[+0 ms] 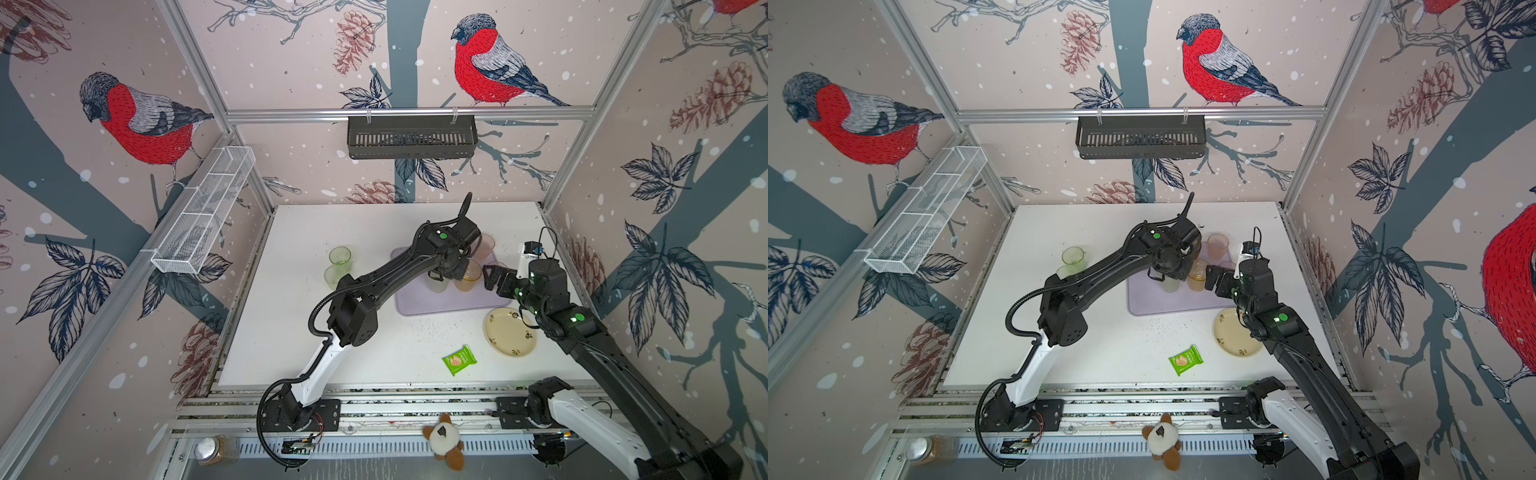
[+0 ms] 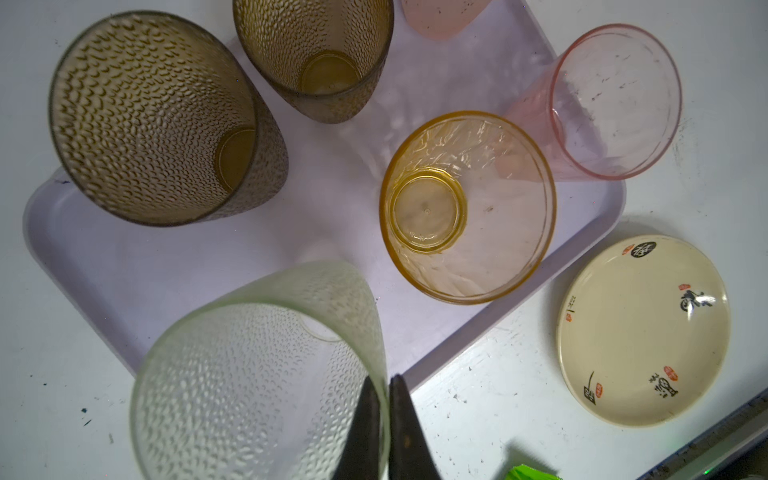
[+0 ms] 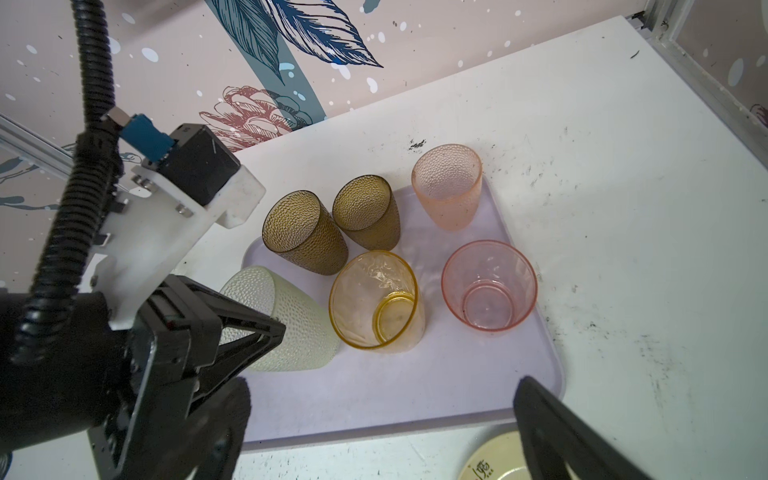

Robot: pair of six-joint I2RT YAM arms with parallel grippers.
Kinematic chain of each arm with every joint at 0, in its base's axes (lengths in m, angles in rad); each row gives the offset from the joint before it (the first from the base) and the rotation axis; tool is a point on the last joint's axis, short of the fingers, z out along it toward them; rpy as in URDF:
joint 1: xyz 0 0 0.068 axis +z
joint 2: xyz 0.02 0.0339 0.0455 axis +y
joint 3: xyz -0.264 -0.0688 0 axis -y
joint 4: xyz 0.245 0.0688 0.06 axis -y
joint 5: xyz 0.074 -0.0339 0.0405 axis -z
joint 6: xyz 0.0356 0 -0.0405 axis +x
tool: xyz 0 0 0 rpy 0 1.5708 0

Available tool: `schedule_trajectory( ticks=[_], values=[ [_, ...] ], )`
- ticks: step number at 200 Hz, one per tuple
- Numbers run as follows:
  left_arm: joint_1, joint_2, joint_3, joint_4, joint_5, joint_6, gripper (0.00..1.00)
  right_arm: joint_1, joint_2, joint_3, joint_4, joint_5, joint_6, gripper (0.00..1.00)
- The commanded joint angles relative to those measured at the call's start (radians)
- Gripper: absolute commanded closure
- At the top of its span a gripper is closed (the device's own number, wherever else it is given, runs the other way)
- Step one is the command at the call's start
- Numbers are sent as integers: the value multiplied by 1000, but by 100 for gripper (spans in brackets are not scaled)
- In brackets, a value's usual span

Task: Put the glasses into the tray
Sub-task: 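Carry the pale green cup over the tray with the left gripper, then lower the pale green cup onto the tray beside the amber cups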

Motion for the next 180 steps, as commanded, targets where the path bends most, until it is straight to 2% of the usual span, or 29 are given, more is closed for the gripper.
schedule_trajectory(
  ticks=[1, 180],
  values=[
    [-1, 4, 12, 19, -2, 9, 100, -5, -5, 7, 4, -6, -11, 1],
    [-2, 46, 28, 24, 5, 27, 100, -28, 6, 2, 27, -20, -14, 1]
  ],
)
